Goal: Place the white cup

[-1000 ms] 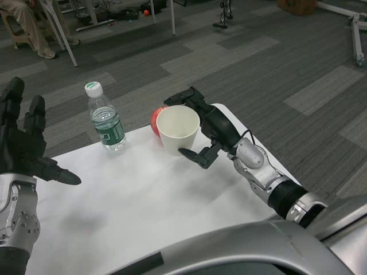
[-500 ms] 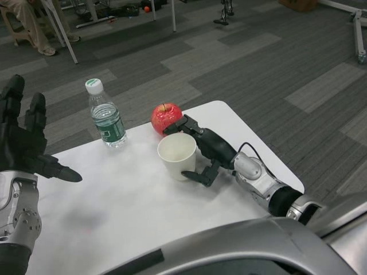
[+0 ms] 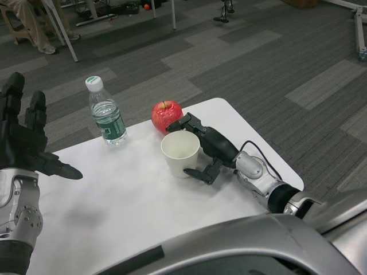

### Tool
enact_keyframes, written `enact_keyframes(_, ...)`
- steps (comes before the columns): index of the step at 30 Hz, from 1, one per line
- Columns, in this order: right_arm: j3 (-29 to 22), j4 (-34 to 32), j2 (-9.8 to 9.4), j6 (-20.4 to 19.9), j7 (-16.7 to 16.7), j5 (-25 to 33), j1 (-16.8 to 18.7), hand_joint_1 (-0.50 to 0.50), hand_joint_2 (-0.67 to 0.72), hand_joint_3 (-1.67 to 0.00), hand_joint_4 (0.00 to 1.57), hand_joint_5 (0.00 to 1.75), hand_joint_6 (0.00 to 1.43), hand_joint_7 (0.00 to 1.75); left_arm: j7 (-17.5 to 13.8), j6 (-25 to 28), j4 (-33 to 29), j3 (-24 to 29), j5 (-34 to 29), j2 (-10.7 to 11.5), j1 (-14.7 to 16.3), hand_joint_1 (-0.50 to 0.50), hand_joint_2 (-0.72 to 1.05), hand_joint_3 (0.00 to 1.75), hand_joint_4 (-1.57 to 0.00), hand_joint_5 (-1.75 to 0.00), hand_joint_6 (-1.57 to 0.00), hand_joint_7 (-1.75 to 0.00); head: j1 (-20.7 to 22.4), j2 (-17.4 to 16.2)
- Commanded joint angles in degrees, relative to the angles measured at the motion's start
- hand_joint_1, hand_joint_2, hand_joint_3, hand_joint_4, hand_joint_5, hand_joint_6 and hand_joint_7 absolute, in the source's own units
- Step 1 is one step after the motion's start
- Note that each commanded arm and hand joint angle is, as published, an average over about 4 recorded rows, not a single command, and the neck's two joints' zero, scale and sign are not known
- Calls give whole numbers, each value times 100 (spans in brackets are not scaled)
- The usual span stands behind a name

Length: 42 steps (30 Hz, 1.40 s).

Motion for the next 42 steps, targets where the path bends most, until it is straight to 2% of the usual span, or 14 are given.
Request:
enact_keyframes(1,81,181,22,176,247,-80,81,-31,-35,-151,79,165,69,154,-9,-21,30,13,-20,34,-80,-37,-55,9,0,-21,0,-42,1,-23)
enact_keyframes(3,76,199,22,176,357,-80,81,-35,-35,-151,77,165,63,154,-13,-21,30,17,-20,34,-80,-37,-55,9,0,-21,0,-42,-1,-32)
enact_keyframes(9,37,256,35,172,598,-80,85,-38,-22,-159,55,165,27,168,-13,-21,60,9,-20,34,-88,-37,-55,9,0,-21,0,-42,11,9)
enact_keyframes(12,-7,241,44,143,664,-76,114,-41,0,-127,27,158,4,175,-13,-21,76,9,-20,34,-97,-37,-55,9,0,-21,0,-42,12,17)
enact_keyframes(13,-27,234,46,132,686,-73,127,-42,8,-107,16,153,0,171,-13,-21,82,9,-20,34,-99,-37,-55,9,0,-21,0,-42,4,6)
enact_keyframes(14,-40,227,49,128,702,-71,134,-42,12,-93,11,148,0,164,-13,-21,89,9,-20,34,-104,-37,-55,9,0,-21,0,-42,1,2)
enact_keyframes(16,-64,219,49,121,710,-71,143,-44,25,-58,2,126,0,134,-13,-21,102,9,-20,34,-115,-37,-55,9,0,-21,0,-42,-2,-3)
enact_keyframes(17,-73,216,49,119,713,-71,143,-45,30,-48,1,116,0,122,-13,-21,109,9,-20,34,-119,-37,-55,9,0,-21,0,-42,-3,-9)
enact_keyframes(20,-141,210,49,110,713,-71,143,-46,36,-32,0,92,0,89,-13,-21,124,2,-20,34,-128,-37,-55,9,0,-21,0,-42,-5,-29)
enact_keyframes(23,-216,208,49,99,713,-71,143,-46,49,-14,0,39,0,47,-13,-21,131,6,-20,34,-130,-37,-55,9,0,-21,0,-42,-1,-45)
enact_keyframes(25,-251,205,49,95,713,-71,143,-46,57,-6,0,12,0,30,-13,-21,137,9,-20,34,-130,-37,-55,9,0,-21,0,-42,-3,-49)
enact_keyframes(28,-319,199,49,88,713,-71,143,-46,63,0,0,0,0,17,-13,-21,144,4,-20,34,-128,-37,-55,9,0,-21,0,-42,-10,-57)
enact_keyframes(33,-506,164,57,90,699,-47,136,-46,72,0,0,0,0,7,-13,-21,172,0,-22,34,-154,-37,-55,9,0,-21,0,-42,-12,-61)
enact_keyframes(42,-1279,-162,11,99,609,-12,184,-43,72,0,0,0,0,7,-13,-21,227,0,-29,34,-211,-37,-55,9,0,-21,0,-42,-11,-50)
